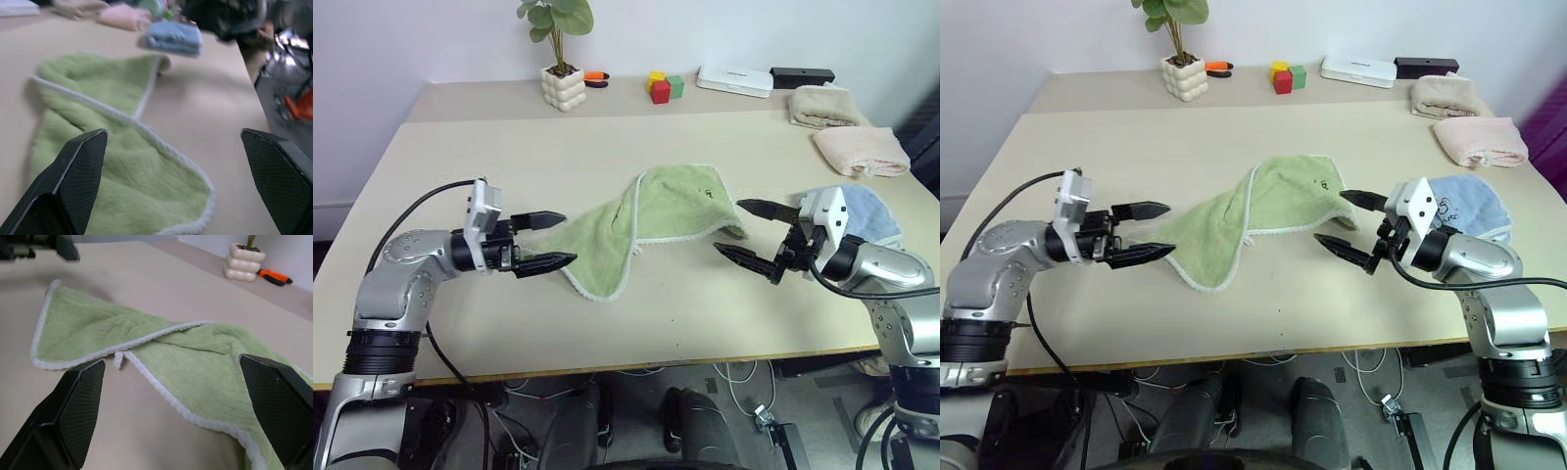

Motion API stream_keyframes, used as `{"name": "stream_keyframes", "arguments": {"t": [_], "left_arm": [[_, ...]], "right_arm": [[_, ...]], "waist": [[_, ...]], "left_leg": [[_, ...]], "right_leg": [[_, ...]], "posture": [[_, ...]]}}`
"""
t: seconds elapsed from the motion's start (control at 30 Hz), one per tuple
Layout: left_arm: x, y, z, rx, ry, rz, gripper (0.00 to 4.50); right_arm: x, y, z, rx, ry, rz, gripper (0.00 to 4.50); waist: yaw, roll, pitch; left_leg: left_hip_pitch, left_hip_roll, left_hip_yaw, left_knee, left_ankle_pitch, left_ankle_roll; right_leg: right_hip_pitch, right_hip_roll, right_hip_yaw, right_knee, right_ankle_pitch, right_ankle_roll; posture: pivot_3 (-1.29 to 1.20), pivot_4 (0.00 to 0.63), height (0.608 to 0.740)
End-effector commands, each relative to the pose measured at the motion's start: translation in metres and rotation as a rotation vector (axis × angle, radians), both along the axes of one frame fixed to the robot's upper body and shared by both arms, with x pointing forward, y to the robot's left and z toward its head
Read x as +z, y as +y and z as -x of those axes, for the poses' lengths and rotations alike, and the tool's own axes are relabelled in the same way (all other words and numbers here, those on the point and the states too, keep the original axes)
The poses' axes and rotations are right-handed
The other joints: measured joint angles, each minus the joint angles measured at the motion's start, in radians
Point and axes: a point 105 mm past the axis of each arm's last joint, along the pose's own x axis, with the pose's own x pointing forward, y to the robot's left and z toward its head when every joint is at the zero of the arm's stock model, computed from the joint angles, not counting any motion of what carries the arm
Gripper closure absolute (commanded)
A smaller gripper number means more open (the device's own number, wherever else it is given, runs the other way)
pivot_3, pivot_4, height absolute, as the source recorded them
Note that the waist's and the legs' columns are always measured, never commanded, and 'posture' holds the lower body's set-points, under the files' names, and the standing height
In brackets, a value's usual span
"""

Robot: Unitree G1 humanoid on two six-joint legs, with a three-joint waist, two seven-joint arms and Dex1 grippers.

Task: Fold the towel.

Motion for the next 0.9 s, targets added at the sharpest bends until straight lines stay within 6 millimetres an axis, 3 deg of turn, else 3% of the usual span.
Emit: {"name": "stream_keyframes", "arguments": {"t": [0.03, 0.13, 0.23, 0.37, 0.57, 0.73, 0.9], "left_arm": [[-0.005, -0.013, 0.011, -0.091, -0.026, -0.086, 0.0], [-0.002, -0.03, 0.015, -0.149, -0.121, -0.137, 0.0], [-0.006, -0.031, 0.007, -0.157, -0.234, -0.263, 0.0], [-0.002, -0.046, 0.013, -0.211, -0.231, -0.2, 0.0], [-0.018, -0.048, 0.01, -0.177, -0.229, -0.276, 0.0], [-0.032, -0.038, 0.012, -0.155, -0.227, -0.36, 0.0], [-0.04, -0.045, 0.012, -0.103, -0.218, -0.363, 0.0]], "right_arm": [[0.017, 0.003, -0.001, 0.005, -0.077, -0.009, 0.03], [0.017, 0.005, -0.003, -0.001, -0.093, -0.02, 0.03], [0.017, 0.009, -0.005, -0.008, -0.107, -0.035, 0.03], [0.017, 0.013, -0.009, -0.013, -0.126, -0.051, 0.03], [0.02, 0.026, -0.014, 0.012, -0.158, -0.094, 0.03], [0.024, 0.048, -0.017, 0.048, -0.173, -0.12, 0.03], [0.027, 0.053, -0.015, 0.086, -0.195, -0.141, 0.03]], "waist": [[-0.001, 0.0, 0.0], [0.001, 0.0, 0.0], [0.002, 0.0, 0.0], [-0.001, 0.0, 0.0], [0.0, 0.0, 0.0], [0.0, 0.0, 0.0], [0.0, 0.0, 0.0]], "left_leg": [[0.0, 0.0, 0.0, 0.0, 0.0, 0.0], [0.0, 0.0, 0.0, 0.0, 0.0, 0.0], [0.0, 0.0, 0.0, 0.0, 0.0, 0.0], [-0.001, 0.0, 0.0, 0.0, 0.0, 0.0], [0.0, 0.0, 0.0, 0.0, 0.001, 0.002], [0.0, 0.0, 0.0, 0.0, 0.001, 0.003], [0.0, 0.0, 0.0, 0.0, 0.001, 0.002]], "right_leg": [[0.0, 0.0, 0.0, 0.0, 0.0, 0.0], [0.0, 0.0, 0.0, 0.0, 0.0, 0.0], [0.0, 0.0, 0.0, 0.0, 0.0, 0.0], [-0.001, 0.0, 0.0, 0.0, 0.0, 0.0], [-0.001, 0.001, 0.0, 0.0, 0.0, 0.0], [-0.001, 0.001, 0.0, 0.0, 0.0, 0.0], [-0.001, 0.0, 0.0, 0.0, 0.0, 0.0]], "posture": [[0.0, 0.15, 0.74], [0.0, 0.15, 0.74], [0.0, 0.15, 0.74], [0.0, 0.15, 0.74], [0.0, 0.15, 0.74], [0.0, 0.15, 0.74], [0.0, 0.15, 0.74]]}}
